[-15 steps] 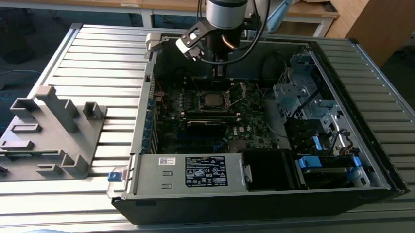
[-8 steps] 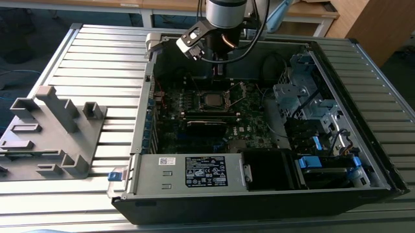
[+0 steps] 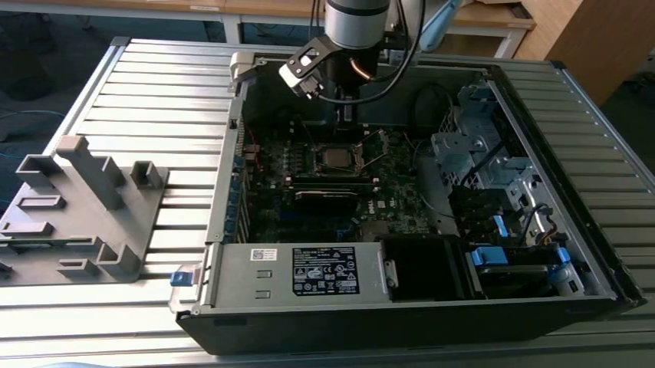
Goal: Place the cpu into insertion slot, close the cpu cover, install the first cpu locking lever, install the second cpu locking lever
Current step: 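Place the cpu into insertion slot, then close the cpu cover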
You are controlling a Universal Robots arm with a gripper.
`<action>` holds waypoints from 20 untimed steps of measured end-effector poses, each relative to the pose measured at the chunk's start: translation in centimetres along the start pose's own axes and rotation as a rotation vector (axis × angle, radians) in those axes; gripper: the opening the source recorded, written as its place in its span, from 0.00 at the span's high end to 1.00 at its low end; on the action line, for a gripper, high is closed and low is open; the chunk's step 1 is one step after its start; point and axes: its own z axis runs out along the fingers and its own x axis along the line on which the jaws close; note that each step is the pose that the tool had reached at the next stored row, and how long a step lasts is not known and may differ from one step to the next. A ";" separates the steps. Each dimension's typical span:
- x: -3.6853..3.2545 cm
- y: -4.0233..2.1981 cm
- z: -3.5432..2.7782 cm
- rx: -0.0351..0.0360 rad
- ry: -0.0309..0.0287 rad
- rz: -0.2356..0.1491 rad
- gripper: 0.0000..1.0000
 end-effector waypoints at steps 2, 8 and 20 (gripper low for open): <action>0.00 0.00 0.01 -0.0001 0.0002 0.000 0.89; 0.00 0.00 0.01 -0.0001 0.0002 0.000 0.89; 0.01 0.02 -0.76 -0.0001 0.0002 -0.001 0.89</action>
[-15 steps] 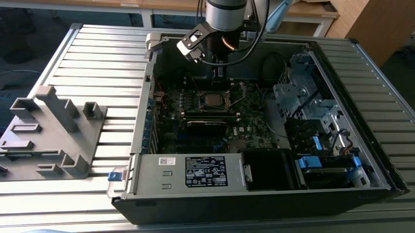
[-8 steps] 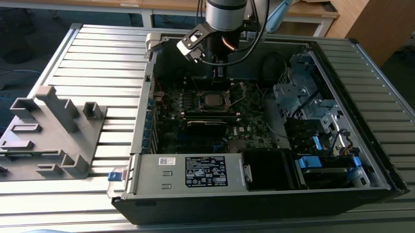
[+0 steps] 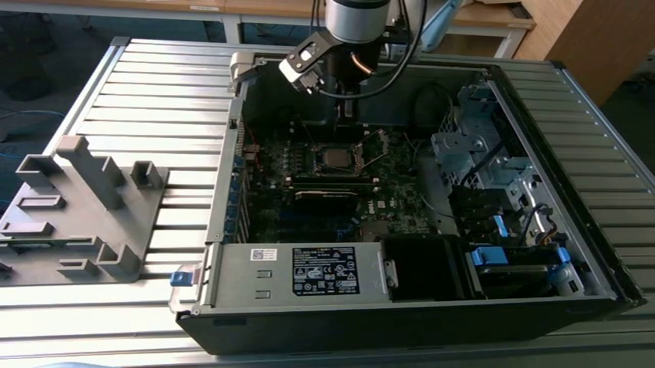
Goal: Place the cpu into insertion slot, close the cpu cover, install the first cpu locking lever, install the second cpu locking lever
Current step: 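Close the cpu cover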
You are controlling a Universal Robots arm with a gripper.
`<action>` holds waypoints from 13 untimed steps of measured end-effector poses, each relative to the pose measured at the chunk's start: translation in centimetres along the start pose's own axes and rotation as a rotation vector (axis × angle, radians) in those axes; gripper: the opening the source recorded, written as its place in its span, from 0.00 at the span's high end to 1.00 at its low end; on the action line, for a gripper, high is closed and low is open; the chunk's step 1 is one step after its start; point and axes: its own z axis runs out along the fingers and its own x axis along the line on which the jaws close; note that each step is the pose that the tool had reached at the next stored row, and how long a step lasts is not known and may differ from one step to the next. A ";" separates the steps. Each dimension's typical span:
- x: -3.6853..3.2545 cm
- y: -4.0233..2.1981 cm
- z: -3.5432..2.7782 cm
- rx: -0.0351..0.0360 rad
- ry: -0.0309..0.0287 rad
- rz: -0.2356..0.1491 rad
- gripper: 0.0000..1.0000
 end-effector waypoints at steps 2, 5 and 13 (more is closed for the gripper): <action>0.00 0.00 -0.15 0.0000 0.0000 0.000 0.89; 0.00 0.01 -0.37 0.0000 0.0000 0.000 0.89; 0.02 0.18 -0.83 0.0000 0.0001 0.000 0.89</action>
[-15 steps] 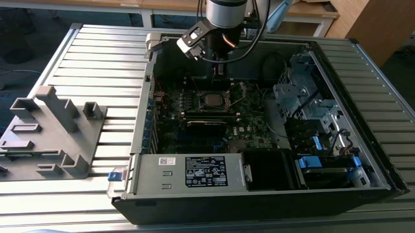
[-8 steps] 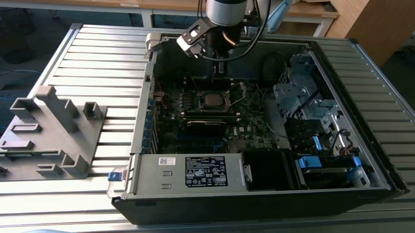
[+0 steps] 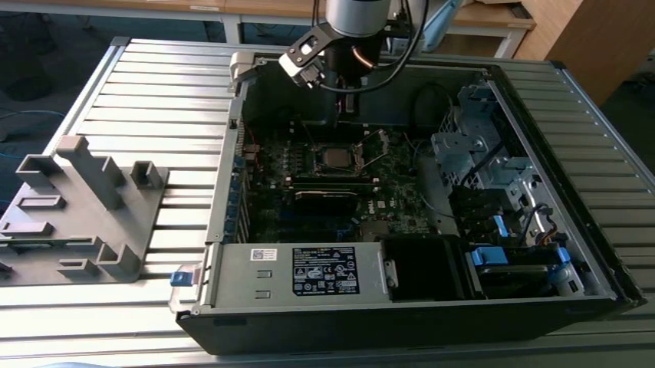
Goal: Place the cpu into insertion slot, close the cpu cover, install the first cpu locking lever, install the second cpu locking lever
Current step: 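Close the cpu cover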
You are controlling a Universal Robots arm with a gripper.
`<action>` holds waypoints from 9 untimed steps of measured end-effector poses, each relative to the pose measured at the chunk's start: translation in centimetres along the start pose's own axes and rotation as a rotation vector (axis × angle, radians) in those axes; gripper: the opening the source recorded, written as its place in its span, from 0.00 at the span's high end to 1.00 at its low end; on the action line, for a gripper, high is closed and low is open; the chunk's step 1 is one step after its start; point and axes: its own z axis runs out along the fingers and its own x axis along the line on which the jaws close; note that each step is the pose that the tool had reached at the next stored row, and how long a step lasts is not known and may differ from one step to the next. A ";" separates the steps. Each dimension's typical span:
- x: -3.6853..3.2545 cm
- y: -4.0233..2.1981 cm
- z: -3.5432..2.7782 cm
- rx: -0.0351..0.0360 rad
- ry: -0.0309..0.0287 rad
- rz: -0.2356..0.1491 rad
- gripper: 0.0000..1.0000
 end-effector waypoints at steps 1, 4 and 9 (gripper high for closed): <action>0.00 0.12 0.01 0.0000 0.0000 0.000 0.89; 0.00 0.15 0.00 0.0000 -0.0001 0.000 0.89; 0.02 0.29 0.00 0.0000 -0.0002 0.000 0.89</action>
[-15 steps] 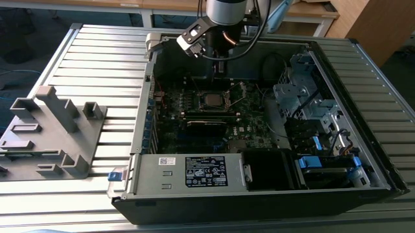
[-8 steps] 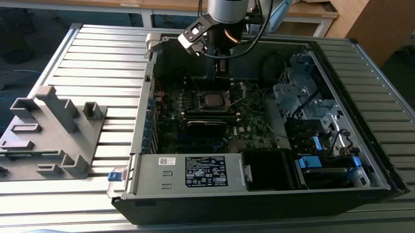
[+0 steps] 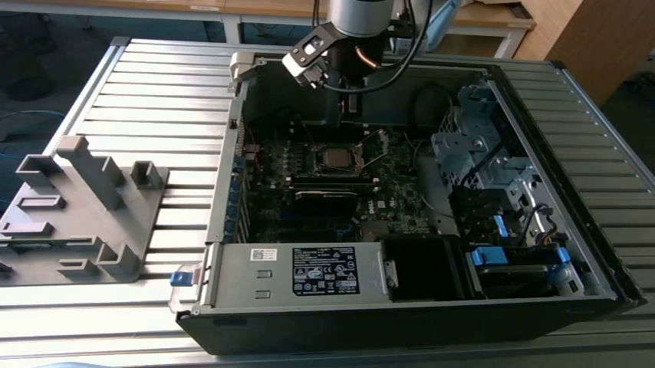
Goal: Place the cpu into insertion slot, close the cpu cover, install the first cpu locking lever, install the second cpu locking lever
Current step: 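Close the cpu cover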
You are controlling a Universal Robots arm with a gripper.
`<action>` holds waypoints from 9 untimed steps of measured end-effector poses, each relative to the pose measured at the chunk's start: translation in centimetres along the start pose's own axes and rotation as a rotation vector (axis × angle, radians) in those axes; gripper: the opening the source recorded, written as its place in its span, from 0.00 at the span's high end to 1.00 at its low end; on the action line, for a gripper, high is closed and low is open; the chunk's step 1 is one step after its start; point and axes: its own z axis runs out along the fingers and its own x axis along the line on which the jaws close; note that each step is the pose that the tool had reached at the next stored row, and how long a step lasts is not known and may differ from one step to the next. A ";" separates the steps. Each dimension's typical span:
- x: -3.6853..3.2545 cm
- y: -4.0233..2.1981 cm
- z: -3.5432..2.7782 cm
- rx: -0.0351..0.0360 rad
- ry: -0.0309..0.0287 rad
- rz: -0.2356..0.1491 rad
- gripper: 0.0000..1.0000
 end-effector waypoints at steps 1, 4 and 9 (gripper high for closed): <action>0.01 0.14 0.00 0.0000 0.0000 0.000 0.89; 0.04 0.72 0.02 0.0000 0.0000 0.000 0.89; 0.07 1.38 0.05 0.0000 0.0001 0.000 0.89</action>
